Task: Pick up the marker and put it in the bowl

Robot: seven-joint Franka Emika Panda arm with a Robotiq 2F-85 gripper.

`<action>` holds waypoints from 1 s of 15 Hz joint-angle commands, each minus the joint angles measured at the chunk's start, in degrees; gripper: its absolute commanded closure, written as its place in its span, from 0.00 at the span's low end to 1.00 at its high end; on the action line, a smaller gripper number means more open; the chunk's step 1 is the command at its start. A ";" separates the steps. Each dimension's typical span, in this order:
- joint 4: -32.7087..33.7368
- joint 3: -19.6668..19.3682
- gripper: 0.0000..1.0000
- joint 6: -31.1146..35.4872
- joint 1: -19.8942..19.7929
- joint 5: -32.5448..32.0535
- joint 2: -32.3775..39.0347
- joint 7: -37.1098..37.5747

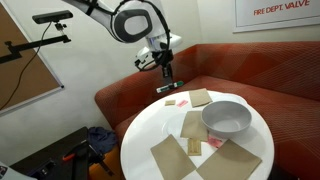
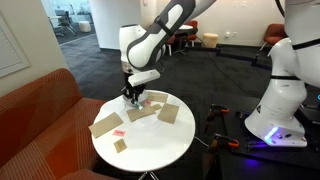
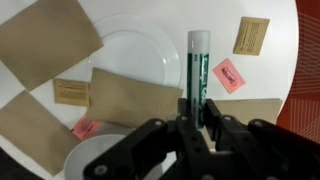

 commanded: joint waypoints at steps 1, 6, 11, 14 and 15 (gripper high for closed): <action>-1.17 -1.72 0.95 -5.27 -1.68 -3.92 -6.14 0.12; 2.87 -2.87 0.95 -9.18 -4.66 -9.05 -7.36 -0.71; 6.82 -3.53 0.95 -8.48 -6.92 -11.01 -4.16 -0.01; 9.18 -3.72 0.95 -8.30 -8.06 -10.29 -1.20 -0.06; 10.01 -3.76 0.95 -8.06 -8.37 -10.13 -0.16 -0.17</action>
